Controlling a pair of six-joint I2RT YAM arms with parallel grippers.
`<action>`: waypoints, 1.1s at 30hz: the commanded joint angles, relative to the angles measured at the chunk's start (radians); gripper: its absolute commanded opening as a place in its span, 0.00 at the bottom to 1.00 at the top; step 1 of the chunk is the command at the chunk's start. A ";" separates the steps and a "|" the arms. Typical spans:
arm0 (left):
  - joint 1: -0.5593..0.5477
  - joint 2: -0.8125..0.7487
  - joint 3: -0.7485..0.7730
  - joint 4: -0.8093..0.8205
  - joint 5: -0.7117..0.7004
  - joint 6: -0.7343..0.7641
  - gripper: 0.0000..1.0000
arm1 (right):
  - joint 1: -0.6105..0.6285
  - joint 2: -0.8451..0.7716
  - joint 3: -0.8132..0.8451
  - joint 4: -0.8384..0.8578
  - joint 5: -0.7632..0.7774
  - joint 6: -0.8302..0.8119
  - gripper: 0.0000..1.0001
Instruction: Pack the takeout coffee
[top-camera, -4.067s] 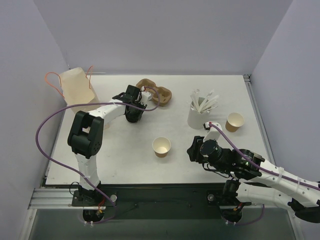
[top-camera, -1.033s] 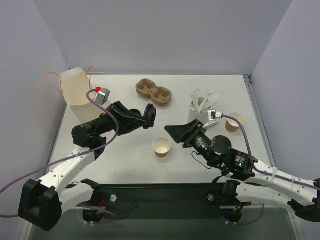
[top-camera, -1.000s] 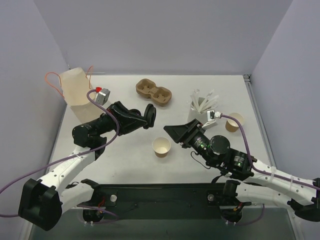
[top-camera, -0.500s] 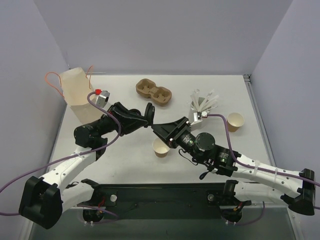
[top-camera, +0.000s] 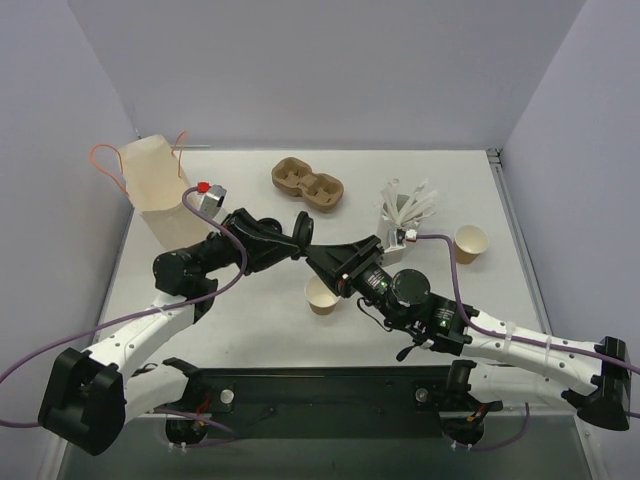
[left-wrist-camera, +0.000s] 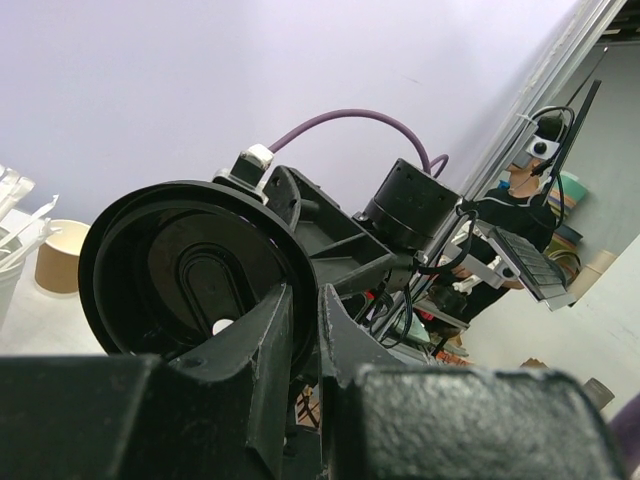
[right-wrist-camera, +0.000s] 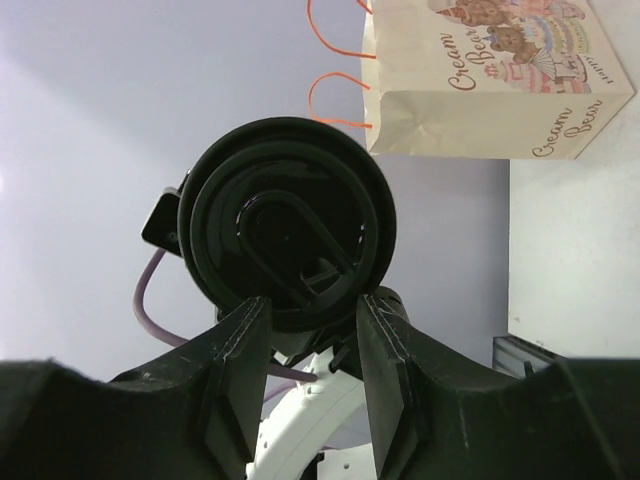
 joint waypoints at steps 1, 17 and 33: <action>-0.013 0.002 -0.001 0.308 0.010 0.029 0.14 | 0.002 -0.020 -0.018 0.063 0.069 0.070 0.39; -0.027 0.001 -0.035 0.369 -0.001 0.078 0.12 | 0.004 0.013 -0.029 0.100 0.085 0.136 0.35; -0.053 -0.032 -0.050 0.371 0.007 0.186 0.11 | 0.004 0.041 -0.053 0.149 0.011 0.218 0.24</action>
